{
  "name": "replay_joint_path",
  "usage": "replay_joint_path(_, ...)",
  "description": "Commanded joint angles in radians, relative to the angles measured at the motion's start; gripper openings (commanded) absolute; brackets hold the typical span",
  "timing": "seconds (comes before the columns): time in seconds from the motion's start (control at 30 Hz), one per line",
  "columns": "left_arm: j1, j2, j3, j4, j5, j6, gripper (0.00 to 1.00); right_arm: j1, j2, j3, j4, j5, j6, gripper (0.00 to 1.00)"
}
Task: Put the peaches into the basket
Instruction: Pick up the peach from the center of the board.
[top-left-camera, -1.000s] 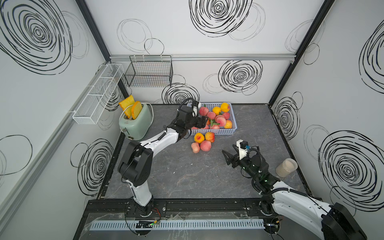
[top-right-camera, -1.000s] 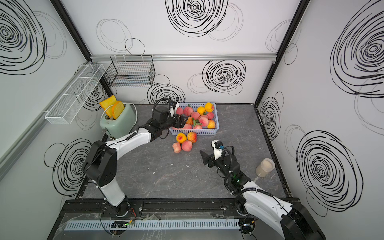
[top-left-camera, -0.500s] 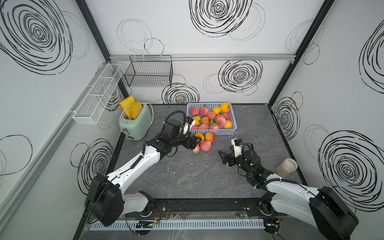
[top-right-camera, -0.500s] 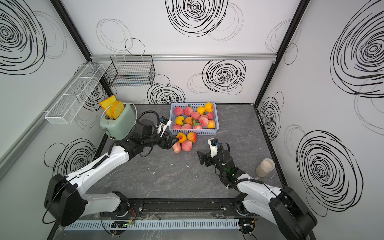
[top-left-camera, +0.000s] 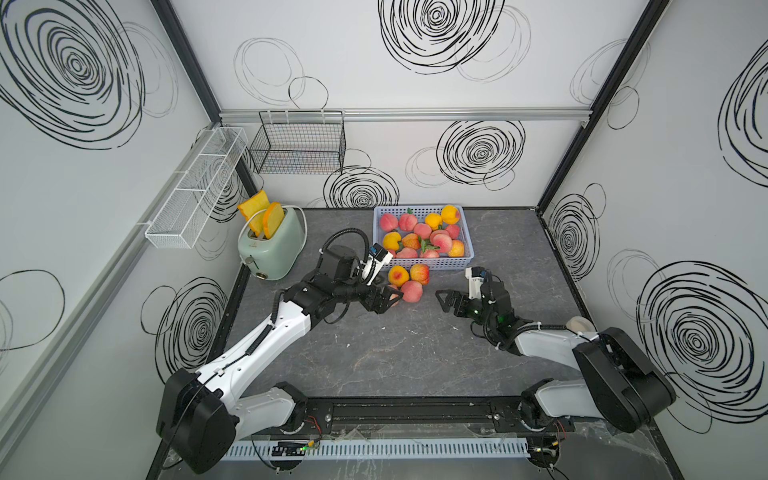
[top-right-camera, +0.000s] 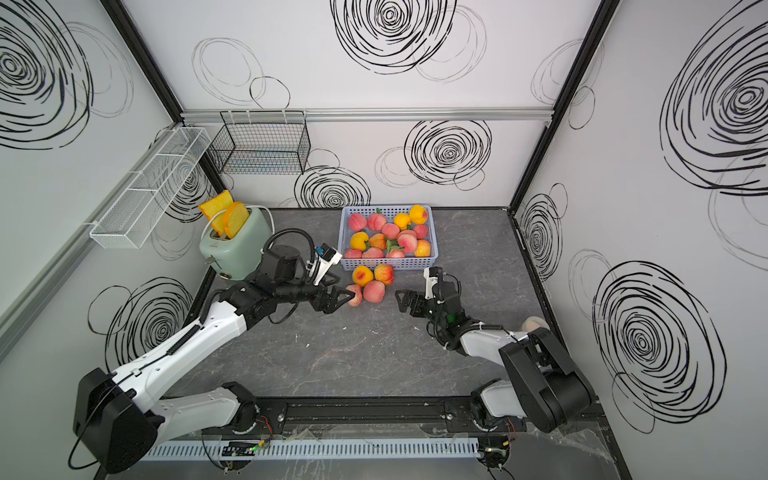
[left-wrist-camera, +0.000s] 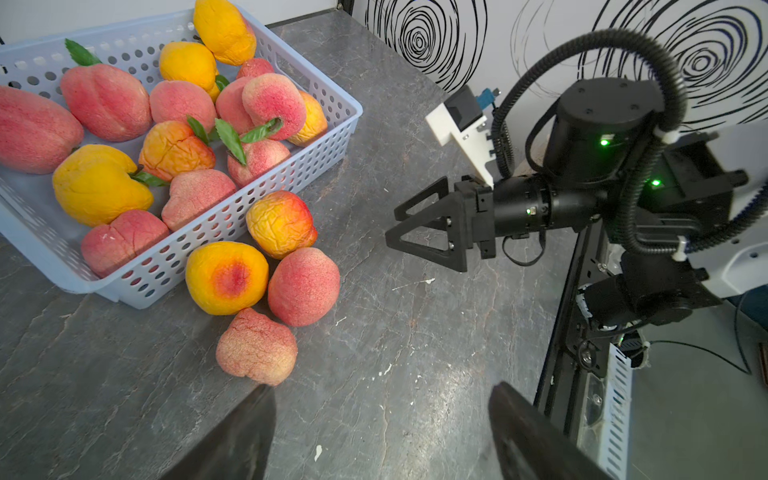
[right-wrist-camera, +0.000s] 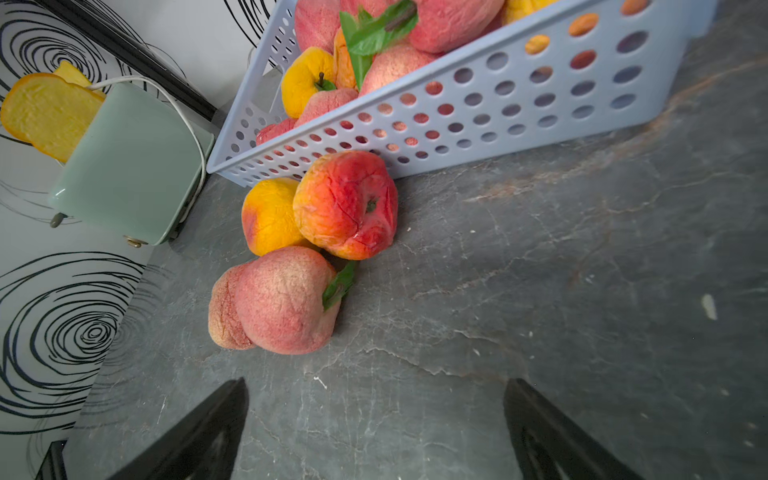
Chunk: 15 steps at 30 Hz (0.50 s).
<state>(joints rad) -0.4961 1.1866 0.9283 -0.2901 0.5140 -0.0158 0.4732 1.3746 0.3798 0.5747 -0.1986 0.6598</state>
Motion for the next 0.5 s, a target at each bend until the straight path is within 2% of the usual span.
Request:
replay_joint_path(0.0,0.01,-0.019,-0.005,0.032,0.04,-0.004,0.85,-0.005,0.035,0.047,0.045,-0.021,0.05,0.99)
replay_joint_path(0.47,0.024,-0.027,-0.013,0.04,0.029,-0.014,0.85,0.002,0.294,0.205,0.137,-0.063,0.114,0.99)
